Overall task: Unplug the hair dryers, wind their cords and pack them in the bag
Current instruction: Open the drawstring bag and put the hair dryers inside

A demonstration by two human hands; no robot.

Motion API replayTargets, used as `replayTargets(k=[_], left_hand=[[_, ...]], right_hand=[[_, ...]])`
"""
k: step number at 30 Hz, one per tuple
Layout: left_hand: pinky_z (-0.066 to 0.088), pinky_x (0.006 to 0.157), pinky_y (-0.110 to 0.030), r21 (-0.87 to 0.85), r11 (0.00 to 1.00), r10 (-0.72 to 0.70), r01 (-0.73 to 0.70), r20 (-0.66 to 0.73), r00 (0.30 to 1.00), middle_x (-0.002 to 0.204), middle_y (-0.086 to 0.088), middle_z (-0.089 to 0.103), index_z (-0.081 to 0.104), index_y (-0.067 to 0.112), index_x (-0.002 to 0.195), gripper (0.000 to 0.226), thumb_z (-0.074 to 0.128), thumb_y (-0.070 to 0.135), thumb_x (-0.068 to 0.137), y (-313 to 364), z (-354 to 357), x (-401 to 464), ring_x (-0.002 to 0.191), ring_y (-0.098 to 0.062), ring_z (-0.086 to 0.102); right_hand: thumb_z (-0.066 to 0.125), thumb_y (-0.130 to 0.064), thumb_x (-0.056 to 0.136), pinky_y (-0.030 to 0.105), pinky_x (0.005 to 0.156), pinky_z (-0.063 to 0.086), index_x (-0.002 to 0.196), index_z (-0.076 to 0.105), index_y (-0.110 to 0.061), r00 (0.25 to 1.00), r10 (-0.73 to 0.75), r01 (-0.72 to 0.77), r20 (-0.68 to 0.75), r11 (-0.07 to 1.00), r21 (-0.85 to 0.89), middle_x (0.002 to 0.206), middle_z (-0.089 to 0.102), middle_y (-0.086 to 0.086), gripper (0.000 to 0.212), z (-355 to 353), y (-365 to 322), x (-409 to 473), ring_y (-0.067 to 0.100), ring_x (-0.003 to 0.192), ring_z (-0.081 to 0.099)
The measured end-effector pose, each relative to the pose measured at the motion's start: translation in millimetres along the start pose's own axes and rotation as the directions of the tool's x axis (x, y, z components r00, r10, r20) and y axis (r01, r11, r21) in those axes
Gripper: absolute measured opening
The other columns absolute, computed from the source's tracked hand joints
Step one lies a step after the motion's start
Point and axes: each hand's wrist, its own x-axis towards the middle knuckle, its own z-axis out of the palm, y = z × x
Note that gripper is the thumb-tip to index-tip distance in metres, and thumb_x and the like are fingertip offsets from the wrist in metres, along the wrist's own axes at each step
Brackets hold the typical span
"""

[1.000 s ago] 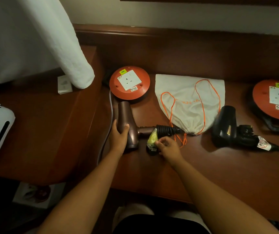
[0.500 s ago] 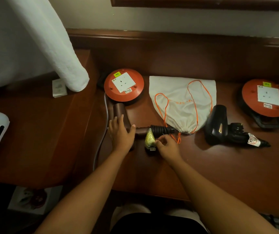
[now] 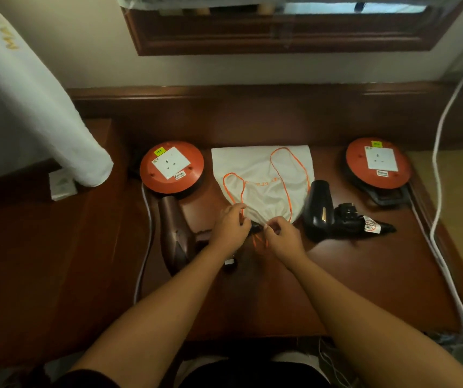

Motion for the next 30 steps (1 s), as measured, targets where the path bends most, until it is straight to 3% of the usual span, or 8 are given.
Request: replayTargets(k=[3, 6, 11, 18, 23, 30], left_hand=[[0.043, 0.088, -0.033, 0.045, 0.997, 0.052, -0.057, 0.096, 0.994, 0.118, -0.013, 0.062, 0.059, 0.008, 0.124, 0.037, 0.055, 0.014, 0.087, 12.2, 11.7, 8.1, 0.111, -0.029, 0.053], [0.048, 0.088, -0.037, 0.114, 0.99, 0.067, -0.087, 0.172, 0.983, 0.116, -0.016, 0.063, 0.06, 0.007, 0.122, 0.036, 0.056, 0.015, 0.087, 18.3, 27.1, 15.7, 0.108, -0.03, 0.056], [0.043, 0.089, -0.038, 0.335, 0.933, 0.065, -0.129, 0.196, 0.978, 0.111, -0.012, 0.063, 0.063, 0.009, 0.111, 0.026, 0.057, 0.022, 0.09, 14.9, 54.9, 24.3, 0.11, -0.031, 0.05], [0.03, 0.097, -0.035, 0.525, 0.844, 0.047, -0.107, 0.126, 0.991, 0.123, -0.002, 0.054, 0.057, 0.018, 0.118, 0.036, 0.058, 0.038, 0.089, 5.1, 82.6, 22.7, 0.12, -0.024, 0.04], [0.031, 0.096, -0.037, 0.542, 0.839, 0.016, -0.051, 0.07, 0.997, 0.125, -0.002, 0.054, 0.056, 0.018, 0.119, 0.036, 0.057, 0.037, 0.089, 6.6, 91.8, 27.7, 0.121, -0.025, 0.04], [0.031, 0.095, -0.037, 0.513, 0.858, 0.017, -0.021, 0.012, 1.0, 0.123, -0.004, 0.055, 0.054, 0.016, 0.117, 0.029, 0.053, 0.031, 0.092, 3.5, 96.8, 40.5, 0.119, -0.026, 0.043]], right_hand=[[0.058, -0.016, 0.088, 0.031, 0.076, 0.048, 0.102, 0.062, -0.01, 1.0, 0.016, -0.016, 0.0, 0.995, -0.099, 0.095, 0.062, 0.003, 0.015, -18.9, 6.4, 6.4, 0.02, 0.088, 0.058], [0.057, -0.016, 0.089, 0.036, 0.085, 0.05, 0.113, 0.059, -0.008, 1.0, 0.014, -0.011, 0.012, 0.974, -0.228, 0.11, 0.06, 0.01, 0.025, -32.3, 19.1, 20.1, 0.024, 0.095, 0.059], [0.054, -0.013, 0.091, 0.04, 0.095, 0.047, 0.131, 0.046, -0.007, 0.988, -0.024, 0.083, 0.153, 0.913, -0.398, 0.127, 0.051, 0.016, 0.041, -36.2, 35.2, 45.1, 0.033, 0.111, 0.055], [0.057, -0.012, 0.089, 0.041, 0.092, 0.047, 0.125, 0.041, -0.006, 0.958, -0.073, 0.207, 0.276, 0.845, -0.493, 0.126, 0.044, 0.017, 0.04, -21.5, 50.0, 67.3, 0.036, 0.108, 0.054], [0.058, -0.014, 0.089, 0.039, 0.088, 0.044, 0.123, 0.043, -0.006, 0.953, -0.131, 0.264, 0.273, 0.801, -0.537, 0.124, 0.044, 0.017, 0.037, -16.5, 54.1, 76.6, 0.036, 0.108, 0.052], [0.051, -0.011, 0.092, 0.039, 0.082, 0.045, 0.11, 0.052, -0.003, 0.963, -0.169, 0.253, 0.208, 0.827, -0.501, 0.115, 0.051, 0.017, 0.02, -11.0, 50.2, 85.3, 0.035, 0.099, 0.056]])
